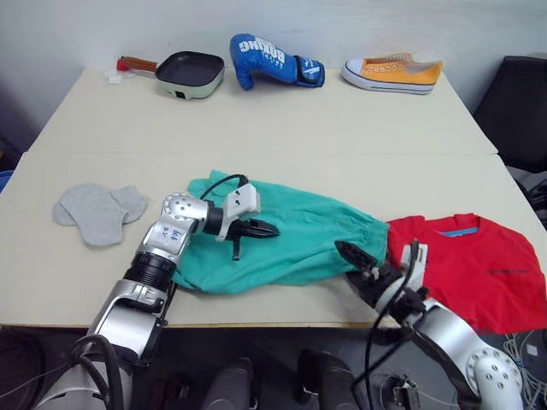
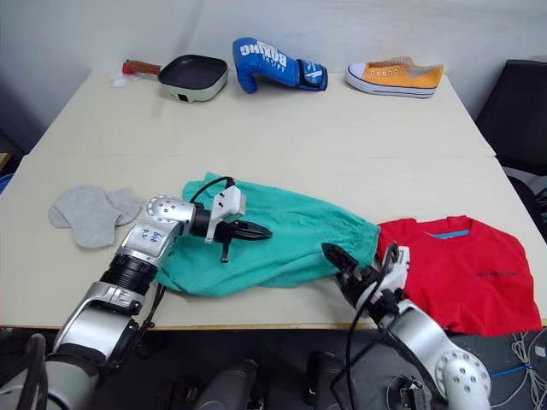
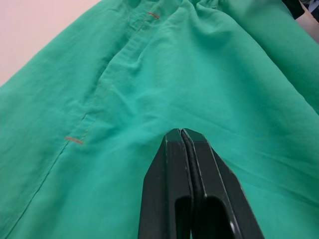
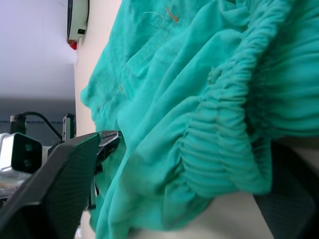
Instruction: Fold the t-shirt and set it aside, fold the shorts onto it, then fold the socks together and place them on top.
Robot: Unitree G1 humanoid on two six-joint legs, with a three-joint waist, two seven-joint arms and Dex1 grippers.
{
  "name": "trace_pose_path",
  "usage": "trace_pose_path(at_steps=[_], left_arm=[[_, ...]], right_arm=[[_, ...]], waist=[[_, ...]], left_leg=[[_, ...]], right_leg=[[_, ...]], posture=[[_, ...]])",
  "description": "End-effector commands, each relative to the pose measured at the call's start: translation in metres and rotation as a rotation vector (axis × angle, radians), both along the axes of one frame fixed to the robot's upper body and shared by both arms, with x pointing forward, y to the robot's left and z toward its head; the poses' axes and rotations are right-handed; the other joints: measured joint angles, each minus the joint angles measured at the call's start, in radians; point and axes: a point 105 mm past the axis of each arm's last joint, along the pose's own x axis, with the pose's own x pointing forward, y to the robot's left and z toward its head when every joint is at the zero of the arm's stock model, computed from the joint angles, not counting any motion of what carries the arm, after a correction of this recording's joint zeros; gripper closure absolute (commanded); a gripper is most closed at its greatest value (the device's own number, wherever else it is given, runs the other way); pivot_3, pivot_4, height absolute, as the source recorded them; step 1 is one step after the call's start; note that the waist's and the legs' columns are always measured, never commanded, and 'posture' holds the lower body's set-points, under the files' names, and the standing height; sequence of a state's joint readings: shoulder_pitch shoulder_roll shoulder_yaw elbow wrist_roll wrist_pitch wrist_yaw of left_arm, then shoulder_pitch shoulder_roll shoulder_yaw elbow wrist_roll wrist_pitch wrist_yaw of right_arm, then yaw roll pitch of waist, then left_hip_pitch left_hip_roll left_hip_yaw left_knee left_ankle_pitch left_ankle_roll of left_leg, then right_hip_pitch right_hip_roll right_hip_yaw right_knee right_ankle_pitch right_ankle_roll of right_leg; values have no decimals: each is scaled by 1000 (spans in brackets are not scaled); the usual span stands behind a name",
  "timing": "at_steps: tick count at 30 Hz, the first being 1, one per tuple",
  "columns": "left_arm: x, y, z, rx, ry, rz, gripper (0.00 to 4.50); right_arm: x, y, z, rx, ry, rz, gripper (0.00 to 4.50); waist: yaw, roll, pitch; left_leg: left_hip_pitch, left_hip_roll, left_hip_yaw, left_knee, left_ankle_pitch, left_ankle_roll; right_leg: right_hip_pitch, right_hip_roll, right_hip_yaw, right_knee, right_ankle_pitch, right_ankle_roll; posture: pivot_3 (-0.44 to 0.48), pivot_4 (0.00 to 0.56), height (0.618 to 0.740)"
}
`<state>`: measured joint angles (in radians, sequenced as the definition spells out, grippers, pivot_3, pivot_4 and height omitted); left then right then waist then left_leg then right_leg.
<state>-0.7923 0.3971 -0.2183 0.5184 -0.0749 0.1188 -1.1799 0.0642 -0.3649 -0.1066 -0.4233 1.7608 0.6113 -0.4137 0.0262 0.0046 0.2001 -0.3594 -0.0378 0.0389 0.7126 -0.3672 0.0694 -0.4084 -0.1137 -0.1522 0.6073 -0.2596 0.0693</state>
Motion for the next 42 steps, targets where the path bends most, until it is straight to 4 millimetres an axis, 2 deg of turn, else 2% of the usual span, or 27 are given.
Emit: trace_pose_path(at_steps=[1,9,10,15,20,25,29,31,34,37,40,42], left_arm=[[7,-1,7,2,-44,28,4500],[11,7,-14,43,-19,102,4500],[12,8,-16,47,-14,109,4500],[14,6,-21,53,-6,134,4500],[22,0,-18,17,-3,179,4500],[35,4,-7,-51,-1,282,4500],[39,26,2,-90,5,365,4500],[37,43,7,-106,16,399,4092],[29,69,17,-119,3,441,3262],[22,111,37,-160,-14,549,2318],[16,146,57,-198,-35,642,1362],[14,162,68,-208,-58,692,1351]], right_arm=[[5,-6,-5,-82,-12,-21,1346],[7,-5,23,-261,-208,50,4257],[7,-3,29,-300,-249,75,4486],[9,17,61,-536,-505,257,4486],[14,64,89,-709,-777,531,4486],[32,121,96,-803,-939,726,4486],[36,140,90,-834,-988,818,4486],[35,144,85,-839,-1003,863,4500],[28,151,84,-805,-1035,927,3681],[19,160,86,-741,-1092,1005,2644],[17,163,88,-712,-1140,1035,1575],[19,165,88,-693,-1155,1044,808]], waist=[[0,0,0],[1,0,0],[1,0,0],[1,0,0],[1,0,0],[-1,0,0],[-2,0,0],[-5,0,0],[-15,0,0],[-26,0,0],[-29,1,0],[-26,1,0]], left_leg=[[-1,0,0,0,0,0],[-5,0,0,-2,0,2],[-5,0,0,-2,0,2],[-6,0,-1,-2,0,2],[-6,0,-1,-1,0,2],[-8,-1,-2,1,0,2],[-10,-1,-2,2,1,2],[-11,-2,-2,2,1,2],[-10,-2,-2,2,1,2],[-10,-1,-3,1,1,1],[-10,-1,-3,1,0,0],[-10,-1,-3,1,0,0]], right_leg=[[-1,0,0,1,0,0],[-3,0,-1,0,0,0],[-3,0,-1,0,0,1],[-3,0,-2,0,0,1],[-3,0,-2,-1,0,0],[-5,0,-3,2,0,0],[-6,0,-5,2,0,0],[-6,0,-5,1,0,1],[-6,0,-5,1,0,1],[-6,1,-5,2,0,0],[-7,1,-5,2,0,0],[-6,1,-4,2,0,0]], posture=[[0,150,740],[0,150,740],[0,150,740],[0,150,740],[0,150,740],[0,150,740],[0,150,740],[0,150,740],[0,150,740],[0,150,740],[0,150,740],[0,150,740]])
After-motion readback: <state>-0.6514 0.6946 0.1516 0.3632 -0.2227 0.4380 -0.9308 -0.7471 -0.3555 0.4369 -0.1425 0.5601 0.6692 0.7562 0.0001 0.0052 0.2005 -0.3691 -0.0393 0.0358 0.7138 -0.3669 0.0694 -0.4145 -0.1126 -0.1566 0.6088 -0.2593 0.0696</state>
